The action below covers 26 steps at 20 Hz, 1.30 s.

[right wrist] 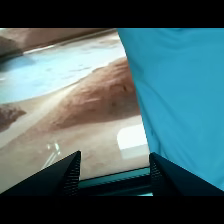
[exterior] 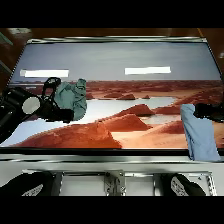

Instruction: Fold the shirts.

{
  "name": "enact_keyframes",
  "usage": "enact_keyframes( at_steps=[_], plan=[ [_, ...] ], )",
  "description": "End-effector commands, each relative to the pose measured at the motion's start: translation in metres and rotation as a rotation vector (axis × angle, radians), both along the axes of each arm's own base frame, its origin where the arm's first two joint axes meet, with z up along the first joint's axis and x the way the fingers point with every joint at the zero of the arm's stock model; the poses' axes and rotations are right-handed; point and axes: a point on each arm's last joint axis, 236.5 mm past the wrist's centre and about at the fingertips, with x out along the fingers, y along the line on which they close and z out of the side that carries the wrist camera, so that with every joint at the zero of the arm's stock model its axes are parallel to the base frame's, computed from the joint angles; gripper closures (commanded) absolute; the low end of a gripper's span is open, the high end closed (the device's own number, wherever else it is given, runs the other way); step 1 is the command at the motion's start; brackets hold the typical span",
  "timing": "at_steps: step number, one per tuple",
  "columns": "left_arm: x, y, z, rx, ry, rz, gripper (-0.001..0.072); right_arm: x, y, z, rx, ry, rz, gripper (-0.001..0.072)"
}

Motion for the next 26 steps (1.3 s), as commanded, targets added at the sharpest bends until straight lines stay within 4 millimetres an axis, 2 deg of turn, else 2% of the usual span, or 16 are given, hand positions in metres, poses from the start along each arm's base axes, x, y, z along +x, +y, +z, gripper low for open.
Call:
enact_keyframes(
  at_steps=[1, 17, 21, 24, 25, 26],
  plan=[
    [0.0, 0.0, 0.0, 0.001, 0.0, 0.0, 0.0225, 0.0, 0.0, 0.0, 0.0, -0.001, 0.0, 0.0174],
    [0.001, 0.0, 0.0, -0.001, -0.003, 0.0, 0.0225, 0.001, 0.0, 0.0, 0.0, -0.004, 0.0, 0.0174],
    [0.015, -0.018, 0.003, -0.073, -0.058, -0.003, 0.0224, 0.003, 0.002, 0.001, 0.011, -0.015, -0.01, 0.0174],
    [0.024, -0.022, 0.0, -0.08, -0.078, -0.01, 0.0224, 0.008, 0.015, 0.002, 0.073, -0.037, -0.019, 0.0174],
    [0.037, -0.02, 0.0, -0.066, -0.123, -0.03, 0.0205, 0.009, 0.019, 0.003, 0.089, -0.042, -0.018, 0.0174],
    [0.053, -0.016, 0.0, -0.05, -0.166, -0.037, 0.0086, 0.011, 0.02, 0.003, 0.096, -0.049, -0.017, 0.0174]
  ],
)
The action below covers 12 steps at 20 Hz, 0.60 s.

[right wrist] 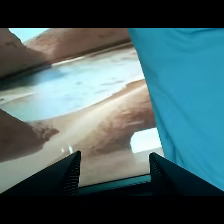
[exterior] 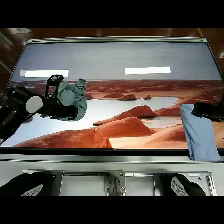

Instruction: Fold the shirts.

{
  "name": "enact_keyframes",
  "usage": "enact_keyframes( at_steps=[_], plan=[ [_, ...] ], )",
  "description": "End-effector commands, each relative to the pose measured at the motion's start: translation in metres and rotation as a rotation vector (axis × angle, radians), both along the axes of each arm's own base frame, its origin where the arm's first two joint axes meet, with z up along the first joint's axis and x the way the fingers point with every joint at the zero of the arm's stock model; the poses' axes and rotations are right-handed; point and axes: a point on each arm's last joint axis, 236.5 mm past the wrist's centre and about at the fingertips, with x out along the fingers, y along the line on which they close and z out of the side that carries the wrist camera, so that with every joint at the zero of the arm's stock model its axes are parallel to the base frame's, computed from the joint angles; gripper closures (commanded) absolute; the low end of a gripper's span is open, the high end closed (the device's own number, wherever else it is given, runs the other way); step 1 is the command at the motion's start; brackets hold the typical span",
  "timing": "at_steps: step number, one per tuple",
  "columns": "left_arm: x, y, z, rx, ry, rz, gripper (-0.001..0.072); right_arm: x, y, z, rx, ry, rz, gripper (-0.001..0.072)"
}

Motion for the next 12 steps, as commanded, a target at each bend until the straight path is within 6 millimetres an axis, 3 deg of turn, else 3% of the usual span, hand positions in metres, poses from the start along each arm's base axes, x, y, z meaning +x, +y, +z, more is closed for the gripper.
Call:
enact_keyframes(
  at_steps=[1, 4, 7, 9, 12],
  plan=[
    [0.045, 0.012, 0.0, 0.026, -0.114, 0.008, 0.0078, 0.008, 0.01, 0.003, 0.046, -0.034, -0.002, 0.0174],
    [0.102, 0.063, -0.01, 0.061, -0.098, 0.14, 0.002, 0.013, 0.008, 0.005, 0.039, -0.059, -0.006, 0.0174],
    [0.156, 0.1, -0.043, 0.057, -0.041, 0.243, 0.0019, 0.018, 0.009, 0.007, 0.045, -0.083, -0.007, 0.0174],
    [0.177, 0.1, -0.081, 0.018, 0.035, 0.273, 0.0019, 0.021, 0.011, 0.009, 0.054, -0.095, -0.007, 0.0174],
    [0.187, 0.074, -0.132, -0.078, 0.151, 0.276, 0.0019, 0.027, 0.01, 0.011, 0.049, -0.121, -0.011, 0.0174]
  ],
)
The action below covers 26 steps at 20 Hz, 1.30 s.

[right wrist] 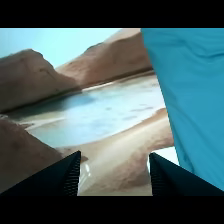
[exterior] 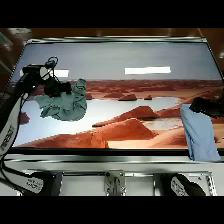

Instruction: Fold the shirts.

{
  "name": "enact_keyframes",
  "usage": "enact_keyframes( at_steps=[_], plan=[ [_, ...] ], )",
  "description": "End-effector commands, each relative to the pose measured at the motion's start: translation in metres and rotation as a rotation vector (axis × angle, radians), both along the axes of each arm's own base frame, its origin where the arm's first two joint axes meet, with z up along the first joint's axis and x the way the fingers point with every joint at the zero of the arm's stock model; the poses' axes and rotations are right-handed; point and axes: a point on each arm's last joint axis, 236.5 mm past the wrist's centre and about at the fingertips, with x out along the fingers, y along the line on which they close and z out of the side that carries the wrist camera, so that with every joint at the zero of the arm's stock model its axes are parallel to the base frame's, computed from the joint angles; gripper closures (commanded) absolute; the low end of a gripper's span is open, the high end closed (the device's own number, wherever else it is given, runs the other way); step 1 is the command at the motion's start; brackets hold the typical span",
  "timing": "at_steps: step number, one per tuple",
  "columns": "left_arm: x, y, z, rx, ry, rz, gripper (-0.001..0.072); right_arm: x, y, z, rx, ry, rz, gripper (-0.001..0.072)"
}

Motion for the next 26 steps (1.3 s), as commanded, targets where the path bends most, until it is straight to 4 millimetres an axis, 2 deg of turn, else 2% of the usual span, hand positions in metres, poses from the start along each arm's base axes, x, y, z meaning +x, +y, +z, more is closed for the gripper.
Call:
enact_keyframes(
  at_steps=[1, 4, 5, 6, 7, 8, 9, 10, 11, 13, 14, 16, 18, 19, 20, 21, 23, 25, 26],
  plan=[
    [0.016, -0.017, -0.059, -0.114, 0.106, 0.019, 0.0019, 0.009, 0.0, 0.004, 0.001, -0.04, -0.005, 0.0174],
    [0.011, -0.023, -0.087, -0.142, 0.166, 0.031, 0.004, 0.01, -0.001, 0.005, -0.001, -0.048, -0.006, 0.0174],
    [0.01, -0.023, -0.089, -0.141, 0.172, 0.031, 0.0138, 0.01, -0.001, 0.005, -0.001, -0.048, -0.006, 0.0174],
    [0.01, -0.022, -0.087, -0.144, 0.171, 0.034, 0.0527, 0.01, -0.001, 0.005, -0.001, -0.048, -0.007, 0.0174],
    [0.009, -0.024, -0.08, -0.149, 0.168, 0.027, 0.0665, 0.01, -0.001, 0.005, 0.0, -0.048, -0.007, 0.0174],
    [0.012, -0.026, -0.065, -0.15, 0.148, 0.009, 0.0665, 0.01, -0.001, 0.005, 0.0, -0.047, -0.006, 0.0174],
    [0.017, -0.031, -0.041, -0.147, 0.102, -0.035, 0.0666, 0.009, 0.0, 0.005, 0.003, -0.043, -0.005, 0.0174],
    [0.023, -0.04, -0.008, -0.145, 0.031, -0.085, 0.0666, 0.009, 0.002, 0.004, 0.012, -0.04, -0.003, 0.0174],
    [0.026, -0.054, 0.035, -0.144, -0.063, -0.143, 0.0666, 0.009, 0.005, 0.004, 0.02, -0.041, 0.002, 0.0174],
    [0.017, -0.089, 0.136, -0.154, -0.273, -0.261, 0.0666, 0.011, 0.008, 0.006, 0.036, -0.052, 0.004, 0.0174],
    [0.002, -0.111, 0.193, -0.175, -0.394, -0.313, 0.0666, 0.012, 0.012, 0.007, 0.051, -0.059, 0.013, 0.0174],
    [-0.047, -0.152, 0.3, -0.247, -0.636, -0.409, 0.0666, 0.01, 0.027, 0.015, 0.092, -0.08, 0.05, 0.0174],
    [-0.107, -0.186, 0.388, -0.371, -0.842, -0.477, 0.0666, 0.01, 0.04, 0.039, 0.12, -0.16, 0.071, 0.0174],
    [-0.133, -0.198, 0.417, -0.425, -0.91, -0.515, 0.0666, 0.009, 0.046, 0.055, 0.122, -0.217, 0.075, 0.0174],
    [-0.157, -0.209, 0.435, -0.472, -0.943, -0.549, 0.0666, 0.007, 0.051, 0.071, 0.122, -0.275, 0.078, 0.0174],
    [-0.173, -0.217, 0.439, -0.501, -0.938, -0.576, 0.0666, 0.003, 0.055, 0.088, 0.117, -0.331, 0.083, 0.0174],
    [-0.188, -0.235, 0.422, -0.519, -0.865, -0.617, 0.0666, -0.011, 0.062, 0.113, 0.093, -0.403, 0.094, 0.0174],
    [-0.186, -0.245, 0.371, -0.477, -0.726, -0.603, 0.0666, -0.027, 0.065, 0.124, 0.065, -0.423, 0.106, 0.0174],
    [-0.186, -0.249, 0.337, -0.457, -0.637, -0.589, 0.0666, -0.036, 0.07, 0.12, 0.076, -0.391, 0.121, 0.0174]
  ],
)
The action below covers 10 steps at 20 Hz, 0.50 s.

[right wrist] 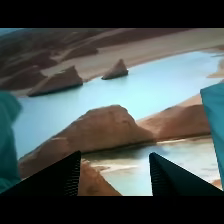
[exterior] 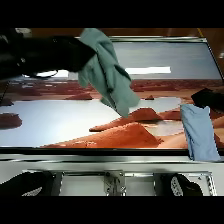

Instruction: Fold the shirts.

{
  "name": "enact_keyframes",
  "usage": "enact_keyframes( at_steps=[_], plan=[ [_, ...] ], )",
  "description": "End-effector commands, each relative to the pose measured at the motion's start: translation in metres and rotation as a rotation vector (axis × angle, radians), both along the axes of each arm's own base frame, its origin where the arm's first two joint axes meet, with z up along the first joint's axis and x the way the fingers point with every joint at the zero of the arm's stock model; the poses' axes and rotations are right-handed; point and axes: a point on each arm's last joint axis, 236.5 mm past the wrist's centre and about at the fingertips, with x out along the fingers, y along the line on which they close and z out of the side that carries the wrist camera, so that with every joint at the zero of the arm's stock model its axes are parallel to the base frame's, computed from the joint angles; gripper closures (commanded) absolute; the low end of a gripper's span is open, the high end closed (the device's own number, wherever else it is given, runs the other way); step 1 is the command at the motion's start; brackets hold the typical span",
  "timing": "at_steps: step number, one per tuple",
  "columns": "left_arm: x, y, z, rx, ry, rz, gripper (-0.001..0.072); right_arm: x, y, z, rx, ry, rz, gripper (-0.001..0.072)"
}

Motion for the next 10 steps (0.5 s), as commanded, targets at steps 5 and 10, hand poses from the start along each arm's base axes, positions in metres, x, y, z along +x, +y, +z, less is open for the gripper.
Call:
enact_keyframes(
  at_steps=[5, 10],
  plan=[
    [-0.034, 0.002, -0.231, 0.269, 0.487, 0.06, 0.0665, -0.054, 0.05, -0.056, 0.065, 0.217, 0.16, 0.0174],
    [-0.057, 0.047, -0.326, 0.366, 0.736, 0.201, 0.0447, -0.075, 0.093, -0.16, 0.136, 0.415, 0.26, 0.0066]
  ],
)
